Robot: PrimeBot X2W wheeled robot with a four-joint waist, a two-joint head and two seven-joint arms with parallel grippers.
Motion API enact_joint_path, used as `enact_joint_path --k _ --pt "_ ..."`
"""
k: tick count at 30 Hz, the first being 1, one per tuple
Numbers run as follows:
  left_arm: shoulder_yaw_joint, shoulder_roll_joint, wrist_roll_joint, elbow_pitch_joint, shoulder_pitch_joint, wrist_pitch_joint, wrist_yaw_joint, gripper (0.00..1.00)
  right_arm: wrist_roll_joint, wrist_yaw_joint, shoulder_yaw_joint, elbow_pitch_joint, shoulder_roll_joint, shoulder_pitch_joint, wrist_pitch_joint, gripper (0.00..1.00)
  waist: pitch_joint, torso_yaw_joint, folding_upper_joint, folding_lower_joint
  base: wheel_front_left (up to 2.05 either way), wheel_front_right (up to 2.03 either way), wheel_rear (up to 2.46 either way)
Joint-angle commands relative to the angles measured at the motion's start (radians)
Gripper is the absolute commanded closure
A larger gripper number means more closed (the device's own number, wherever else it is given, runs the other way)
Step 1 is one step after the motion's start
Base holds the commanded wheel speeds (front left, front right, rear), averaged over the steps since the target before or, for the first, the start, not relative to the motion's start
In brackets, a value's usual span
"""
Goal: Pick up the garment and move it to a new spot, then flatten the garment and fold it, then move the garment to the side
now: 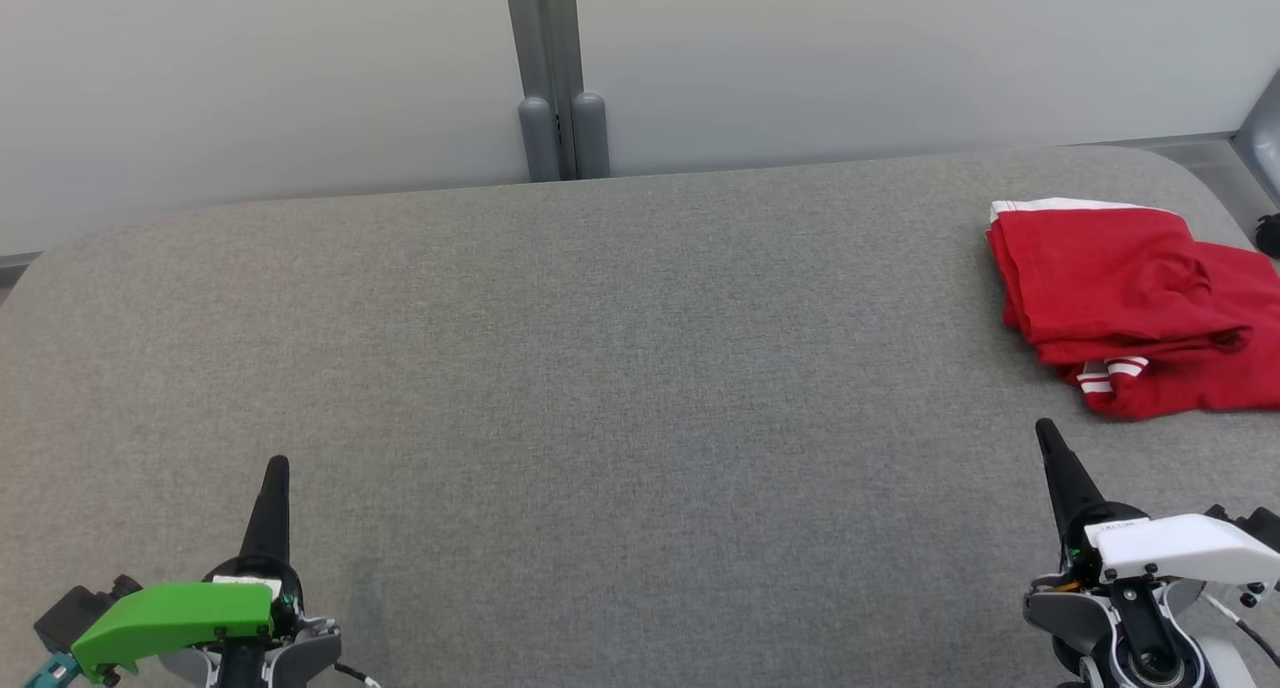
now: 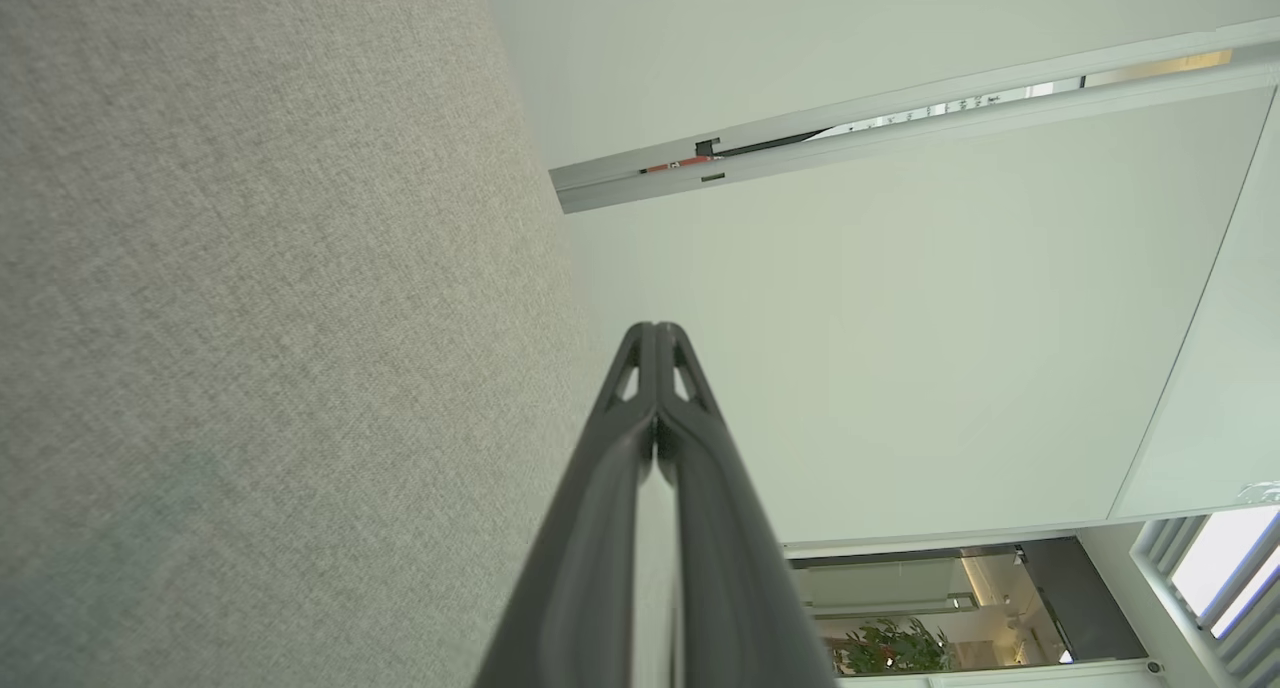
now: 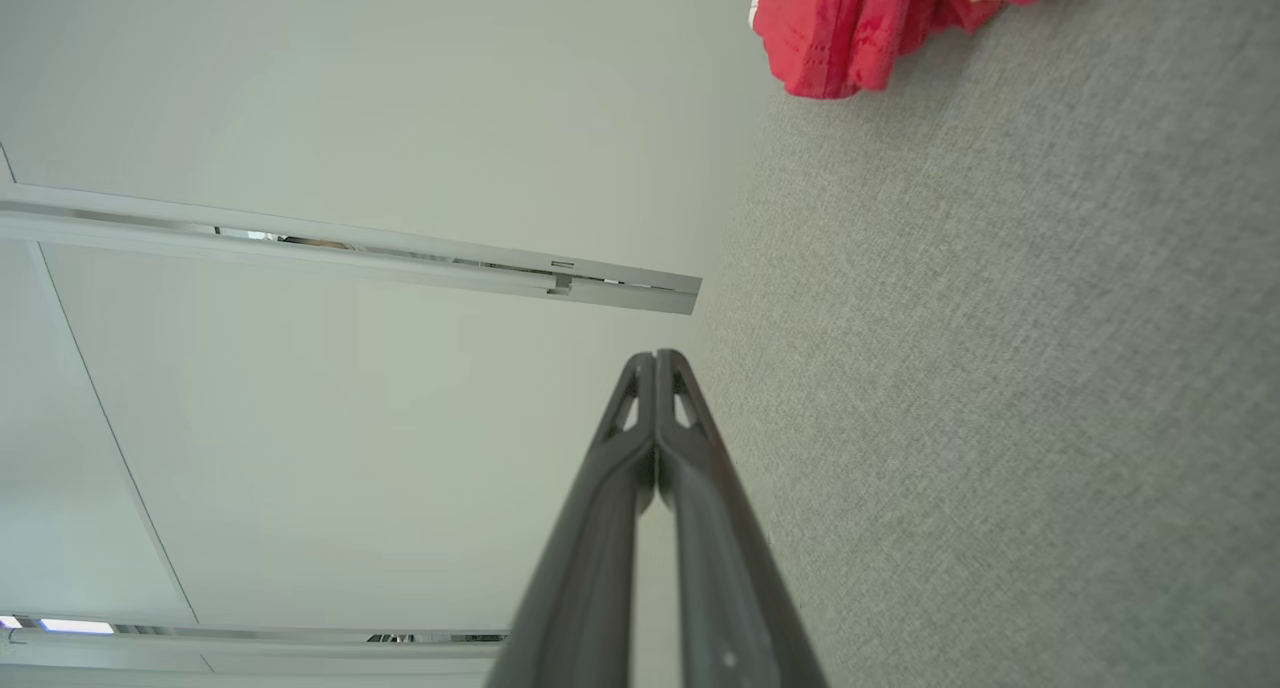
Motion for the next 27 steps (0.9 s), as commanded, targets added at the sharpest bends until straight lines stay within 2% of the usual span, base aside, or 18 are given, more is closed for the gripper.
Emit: enact_joint_path --k 1,27 --pt "0.005 0.008 -0.021 -0.008 -0.023 0.007 -0.006 1.0 0.026 0.001 -0.002 0.0 -0.006 -0.02 0.008 1.0 0.0 -0.001 0.0 0.0 0.0 0.0 0.0" --pt "0.024 0.009 -0.182 -0.012 -0.05 0.053 -0.01 1.0 0.229 0.0 -0.003 0.007 -0.007 -0.043 0.053 1.0 0.005 -0.011 0.0 0.0 0.0 0.0 0.0"
